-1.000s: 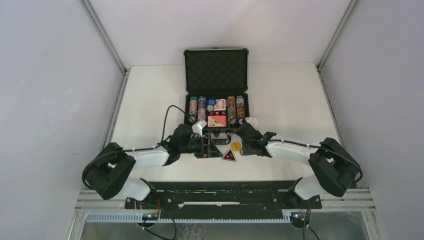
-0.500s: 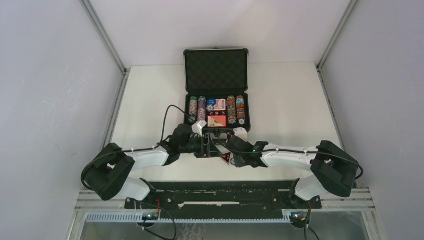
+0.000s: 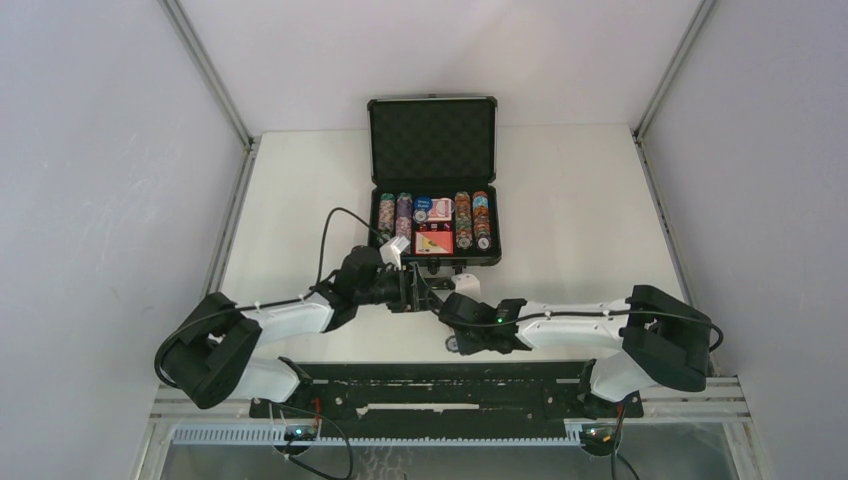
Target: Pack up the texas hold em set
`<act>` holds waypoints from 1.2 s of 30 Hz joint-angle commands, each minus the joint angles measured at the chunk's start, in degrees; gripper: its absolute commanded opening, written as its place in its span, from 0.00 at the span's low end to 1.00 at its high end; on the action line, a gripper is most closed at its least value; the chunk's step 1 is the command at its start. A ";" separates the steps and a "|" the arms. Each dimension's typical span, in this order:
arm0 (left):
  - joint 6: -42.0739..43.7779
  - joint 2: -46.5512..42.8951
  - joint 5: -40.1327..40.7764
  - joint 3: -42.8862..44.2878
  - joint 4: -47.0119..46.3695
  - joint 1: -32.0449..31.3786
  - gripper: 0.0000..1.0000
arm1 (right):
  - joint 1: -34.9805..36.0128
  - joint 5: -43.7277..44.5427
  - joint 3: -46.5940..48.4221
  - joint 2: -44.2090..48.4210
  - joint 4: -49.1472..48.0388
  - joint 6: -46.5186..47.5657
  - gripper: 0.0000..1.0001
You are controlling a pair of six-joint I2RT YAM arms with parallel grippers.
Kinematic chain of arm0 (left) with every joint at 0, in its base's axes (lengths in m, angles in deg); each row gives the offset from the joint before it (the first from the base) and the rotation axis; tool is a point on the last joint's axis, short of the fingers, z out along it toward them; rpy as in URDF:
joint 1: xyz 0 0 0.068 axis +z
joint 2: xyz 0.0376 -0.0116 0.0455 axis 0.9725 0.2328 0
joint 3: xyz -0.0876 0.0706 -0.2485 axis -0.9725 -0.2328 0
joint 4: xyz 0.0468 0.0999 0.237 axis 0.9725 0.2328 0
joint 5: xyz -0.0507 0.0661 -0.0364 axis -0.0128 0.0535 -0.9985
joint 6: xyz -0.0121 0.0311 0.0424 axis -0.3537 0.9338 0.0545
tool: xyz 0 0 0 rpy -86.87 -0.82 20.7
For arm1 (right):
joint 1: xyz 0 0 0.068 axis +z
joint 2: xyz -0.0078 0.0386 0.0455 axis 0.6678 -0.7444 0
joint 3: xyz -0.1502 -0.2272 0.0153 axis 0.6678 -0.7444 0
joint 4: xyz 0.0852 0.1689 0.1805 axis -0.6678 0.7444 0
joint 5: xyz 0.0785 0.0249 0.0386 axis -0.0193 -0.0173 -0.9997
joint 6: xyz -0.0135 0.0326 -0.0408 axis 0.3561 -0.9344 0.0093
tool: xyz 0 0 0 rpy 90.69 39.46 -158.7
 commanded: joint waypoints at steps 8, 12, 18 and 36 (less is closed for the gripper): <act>0.52 -1.99 0.74 1.80 -0.58 0.51 0.69 | 5.61 -1.68 2.16 -3.08 2.27 -3.19 0.19; 0.52 -2.19 0.69 1.80 -0.49 0.51 0.69 | 6.54 -0.81 3.39 -4.19 3.39 -3.29 0.19; 0.43 -2.67 0.64 1.57 -0.49 0.51 0.69 | 6.18 0.85 4.11 -3.45 4.43 -2.61 0.19; 0.74 -2.78 0.90 1.26 -0.51 0.51 0.69 | 6.33 2.37 9.67 -0.25 5.57 7.23 0.69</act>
